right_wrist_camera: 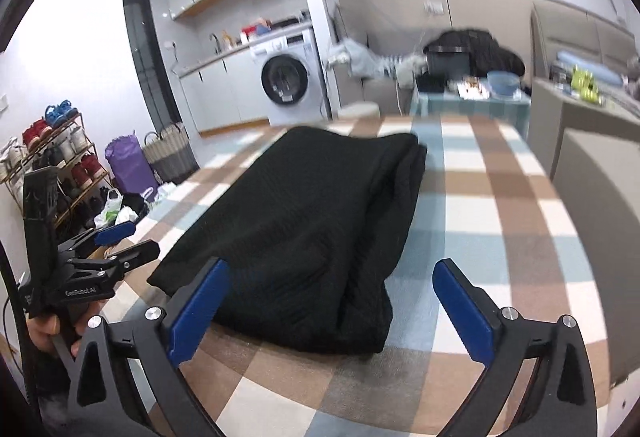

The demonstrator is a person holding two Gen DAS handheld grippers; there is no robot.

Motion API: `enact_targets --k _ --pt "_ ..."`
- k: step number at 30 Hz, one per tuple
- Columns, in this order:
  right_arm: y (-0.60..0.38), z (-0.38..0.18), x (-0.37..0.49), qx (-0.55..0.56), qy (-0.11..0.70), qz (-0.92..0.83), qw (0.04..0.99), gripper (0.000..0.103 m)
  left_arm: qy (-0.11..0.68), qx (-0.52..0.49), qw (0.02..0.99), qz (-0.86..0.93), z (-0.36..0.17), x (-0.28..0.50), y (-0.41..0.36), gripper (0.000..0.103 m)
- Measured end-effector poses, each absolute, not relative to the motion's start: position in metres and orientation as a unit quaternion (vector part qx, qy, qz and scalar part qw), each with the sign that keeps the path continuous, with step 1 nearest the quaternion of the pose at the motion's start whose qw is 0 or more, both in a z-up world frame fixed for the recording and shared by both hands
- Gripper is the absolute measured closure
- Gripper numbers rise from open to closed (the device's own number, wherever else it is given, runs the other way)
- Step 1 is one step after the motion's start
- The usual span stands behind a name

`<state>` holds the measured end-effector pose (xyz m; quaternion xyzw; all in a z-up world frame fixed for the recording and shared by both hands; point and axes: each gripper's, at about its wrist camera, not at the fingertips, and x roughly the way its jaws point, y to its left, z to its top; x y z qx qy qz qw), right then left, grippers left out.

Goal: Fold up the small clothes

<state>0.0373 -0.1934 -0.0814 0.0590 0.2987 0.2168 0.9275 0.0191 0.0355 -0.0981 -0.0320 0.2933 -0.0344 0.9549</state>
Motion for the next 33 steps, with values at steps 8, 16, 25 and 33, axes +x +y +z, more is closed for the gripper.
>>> enact_targets --k 8,16,25,33 --pt "-0.192 -0.084 0.019 0.041 0.258 0.231 0.937 0.000 0.248 -0.030 0.967 -0.043 -0.093 0.006 0.032 0.001" --pt "-0.183 -0.085 0.019 0.024 0.238 0.238 0.941 0.000 0.244 -0.027 0.968 -0.045 -0.097 0.007 0.031 0.001" --pt "-0.184 -0.085 0.016 0.029 0.216 0.242 0.946 0.000 0.251 -0.039 0.965 -0.064 -0.100 0.009 0.035 0.001" --pt "-0.191 -0.083 0.012 0.046 0.202 0.241 0.948 0.000 0.240 -0.028 0.968 -0.071 -0.100 0.004 0.031 0.001"
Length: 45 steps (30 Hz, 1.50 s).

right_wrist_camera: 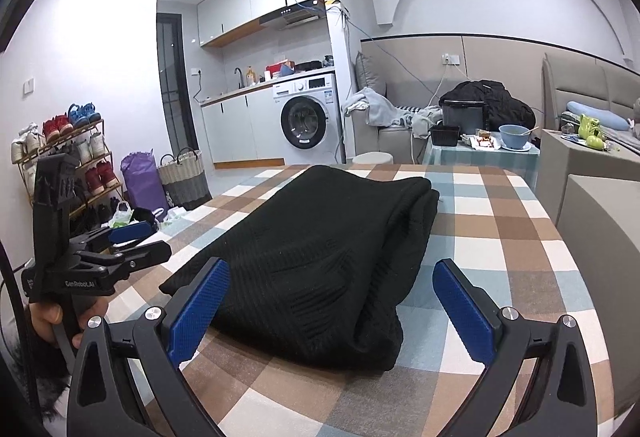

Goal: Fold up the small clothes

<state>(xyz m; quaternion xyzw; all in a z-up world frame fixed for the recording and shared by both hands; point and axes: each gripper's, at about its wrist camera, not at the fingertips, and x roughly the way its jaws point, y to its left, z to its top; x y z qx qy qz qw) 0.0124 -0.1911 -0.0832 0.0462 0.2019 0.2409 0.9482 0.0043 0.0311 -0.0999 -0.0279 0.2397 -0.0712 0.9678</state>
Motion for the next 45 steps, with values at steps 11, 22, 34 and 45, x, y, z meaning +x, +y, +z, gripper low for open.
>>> enact_targets --k 11,22,34,45 --pt "-0.1929 -0.0839 0.0131 0.051 0.197 0.243 0.948 0.000 0.231 -0.011 0.970 -0.074 -0.0990 -0.0006 0.0236 0.001" --pt "-0.1917 -0.0838 0.0105 0.048 0.196 0.245 0.948 0.000 0.233 -0.016 0.969 -0.074 -0.0985 -0.0007 0.0254 0.001" --pt "-0.1915 -0.0837 0.0098 0.049 0.197 0.245 0.948 0.000 0.233 -0.017 0.970 -0.074 -0.0986 -0.0009 0.0254 0.001" --pt "-0.1912 -0.0848 0.0116 0.051 0.199 0.246 0.947 0.000 0.234 -0.018 0.969 -0.074 -0.0991 -0.0009 0.0256 0.001"
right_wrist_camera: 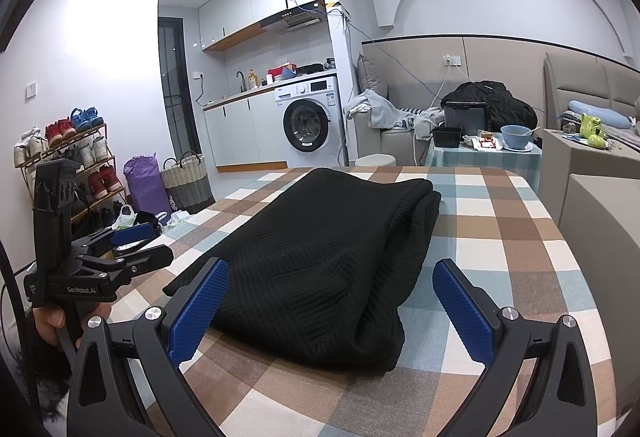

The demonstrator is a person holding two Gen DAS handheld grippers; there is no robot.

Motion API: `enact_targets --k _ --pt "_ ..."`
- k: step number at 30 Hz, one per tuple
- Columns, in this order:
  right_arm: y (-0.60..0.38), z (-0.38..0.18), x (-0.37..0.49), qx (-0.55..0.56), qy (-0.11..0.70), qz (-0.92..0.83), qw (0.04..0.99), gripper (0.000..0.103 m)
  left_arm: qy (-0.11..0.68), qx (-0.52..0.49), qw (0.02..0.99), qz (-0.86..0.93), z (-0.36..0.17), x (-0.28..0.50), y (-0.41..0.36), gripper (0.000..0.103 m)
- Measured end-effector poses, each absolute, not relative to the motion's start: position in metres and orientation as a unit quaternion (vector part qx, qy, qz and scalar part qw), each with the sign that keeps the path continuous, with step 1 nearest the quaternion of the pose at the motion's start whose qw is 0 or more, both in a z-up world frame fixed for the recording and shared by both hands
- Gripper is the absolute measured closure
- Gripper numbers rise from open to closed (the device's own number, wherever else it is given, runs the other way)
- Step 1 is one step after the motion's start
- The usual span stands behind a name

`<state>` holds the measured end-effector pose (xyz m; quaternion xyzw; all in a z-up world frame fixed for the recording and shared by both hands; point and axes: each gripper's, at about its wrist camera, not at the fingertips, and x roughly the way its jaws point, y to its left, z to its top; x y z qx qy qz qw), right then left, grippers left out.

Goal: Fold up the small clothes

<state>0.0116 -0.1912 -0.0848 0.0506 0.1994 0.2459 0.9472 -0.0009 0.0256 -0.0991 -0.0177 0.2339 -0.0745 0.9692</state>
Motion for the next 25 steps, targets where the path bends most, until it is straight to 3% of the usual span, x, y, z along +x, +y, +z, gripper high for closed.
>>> enact_targets --k 25 --pt "-0.1924 -0.0851 0.0117 0.052 0.201 0.244 0.947 0.000 0.232 -0.018 0.970 -0.075 -0.1000 -0.0006 0.0265 0.001"
